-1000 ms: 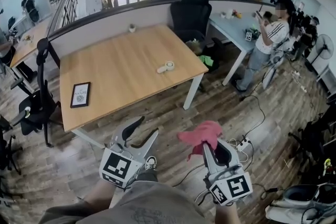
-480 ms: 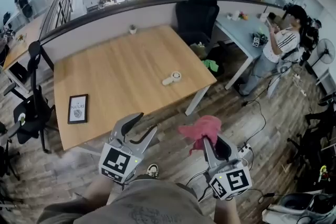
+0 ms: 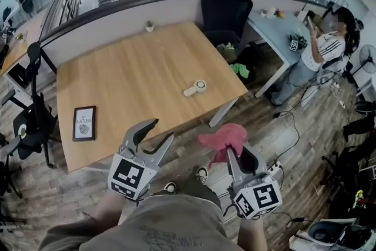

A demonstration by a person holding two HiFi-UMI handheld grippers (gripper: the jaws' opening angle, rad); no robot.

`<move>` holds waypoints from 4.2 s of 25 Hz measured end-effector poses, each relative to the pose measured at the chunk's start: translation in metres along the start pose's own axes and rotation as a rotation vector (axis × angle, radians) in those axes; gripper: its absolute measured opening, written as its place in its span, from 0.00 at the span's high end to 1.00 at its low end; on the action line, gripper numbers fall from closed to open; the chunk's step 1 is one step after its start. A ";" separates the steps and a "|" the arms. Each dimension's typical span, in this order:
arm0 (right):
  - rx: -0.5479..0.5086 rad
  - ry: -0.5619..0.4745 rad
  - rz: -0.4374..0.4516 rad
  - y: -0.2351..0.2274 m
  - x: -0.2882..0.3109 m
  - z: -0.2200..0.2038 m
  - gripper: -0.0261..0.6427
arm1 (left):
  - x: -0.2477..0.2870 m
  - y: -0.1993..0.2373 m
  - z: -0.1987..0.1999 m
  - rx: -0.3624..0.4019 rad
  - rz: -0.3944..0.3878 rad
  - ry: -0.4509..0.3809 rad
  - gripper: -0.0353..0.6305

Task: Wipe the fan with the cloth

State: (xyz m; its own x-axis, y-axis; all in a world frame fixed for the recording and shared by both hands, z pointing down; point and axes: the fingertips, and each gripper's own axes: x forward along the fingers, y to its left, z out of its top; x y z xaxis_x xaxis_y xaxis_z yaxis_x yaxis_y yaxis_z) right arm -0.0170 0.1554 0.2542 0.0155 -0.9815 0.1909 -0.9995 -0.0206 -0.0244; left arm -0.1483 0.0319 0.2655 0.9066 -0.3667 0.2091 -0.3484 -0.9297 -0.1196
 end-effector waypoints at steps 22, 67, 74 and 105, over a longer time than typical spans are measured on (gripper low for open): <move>-0.041 0.010 0.289 -0.191 0.164 0.021 0.83 | 0.184 0.064 0.026 -0.030 0.297 0.093 0.65; 0.041 0.223 0.373 -0.238 0.311 -0.051 0.83 | 0.296 0.109 -0.105 -0.168 0.262 0.390 0.58; 0.019 0.290 0.350 -0.231 0.338 -0.088 0.83 | 0.314 0.114 -0.163 -0.149 0.209 0.477 0.58; -0.011 0.524 0.304 -0.222 0.438 -0.249 0.83 | 0.387 0.094 -0.340 -0.113 -0.012 0.685 0.67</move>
State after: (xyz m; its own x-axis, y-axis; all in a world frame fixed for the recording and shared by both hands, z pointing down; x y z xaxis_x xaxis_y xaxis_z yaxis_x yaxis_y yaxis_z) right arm 0.2047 -0.2227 0.5879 -0.2834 -0.7187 0.6349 -0.9574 0.2504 -0.1439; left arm 0.0890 -0.2093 0.6649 0.5690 -0.2619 0.7795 -0.3955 -0.9182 -0.0197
